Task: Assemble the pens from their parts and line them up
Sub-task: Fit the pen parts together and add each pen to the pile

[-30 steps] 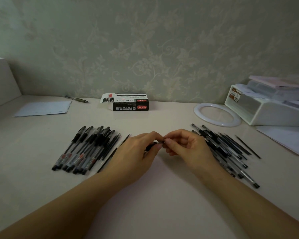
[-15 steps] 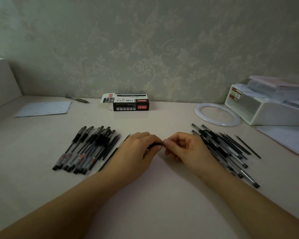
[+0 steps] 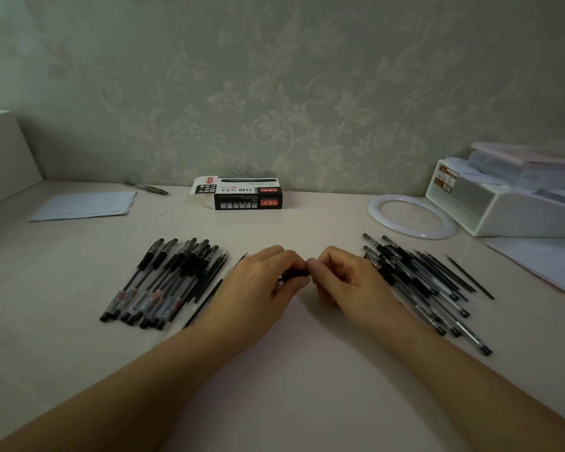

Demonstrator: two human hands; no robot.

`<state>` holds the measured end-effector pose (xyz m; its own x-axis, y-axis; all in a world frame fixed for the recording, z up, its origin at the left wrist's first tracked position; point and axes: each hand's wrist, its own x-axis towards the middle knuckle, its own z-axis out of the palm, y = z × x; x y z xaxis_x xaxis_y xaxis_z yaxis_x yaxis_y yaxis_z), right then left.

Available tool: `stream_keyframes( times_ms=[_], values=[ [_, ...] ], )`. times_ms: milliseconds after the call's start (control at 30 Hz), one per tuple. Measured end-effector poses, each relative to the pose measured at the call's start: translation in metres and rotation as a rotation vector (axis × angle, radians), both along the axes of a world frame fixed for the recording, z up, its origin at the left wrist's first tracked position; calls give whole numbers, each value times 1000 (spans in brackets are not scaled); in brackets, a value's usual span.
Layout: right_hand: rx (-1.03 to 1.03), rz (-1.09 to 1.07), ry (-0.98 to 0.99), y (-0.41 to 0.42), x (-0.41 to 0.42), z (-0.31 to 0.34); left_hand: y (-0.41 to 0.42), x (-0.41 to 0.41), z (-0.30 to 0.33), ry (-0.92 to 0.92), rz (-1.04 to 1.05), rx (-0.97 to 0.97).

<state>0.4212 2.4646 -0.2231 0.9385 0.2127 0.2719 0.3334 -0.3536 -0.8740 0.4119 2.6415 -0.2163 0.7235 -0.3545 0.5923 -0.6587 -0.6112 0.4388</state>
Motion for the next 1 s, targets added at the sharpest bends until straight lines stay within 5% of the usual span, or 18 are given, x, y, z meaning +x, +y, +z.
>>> stream_keyframes(
  times_ms=[1000],
  values=[
    [36, 26, -7, 3, -1, 2, 1, 0, 1, -17, 7, -52]
  ],
)
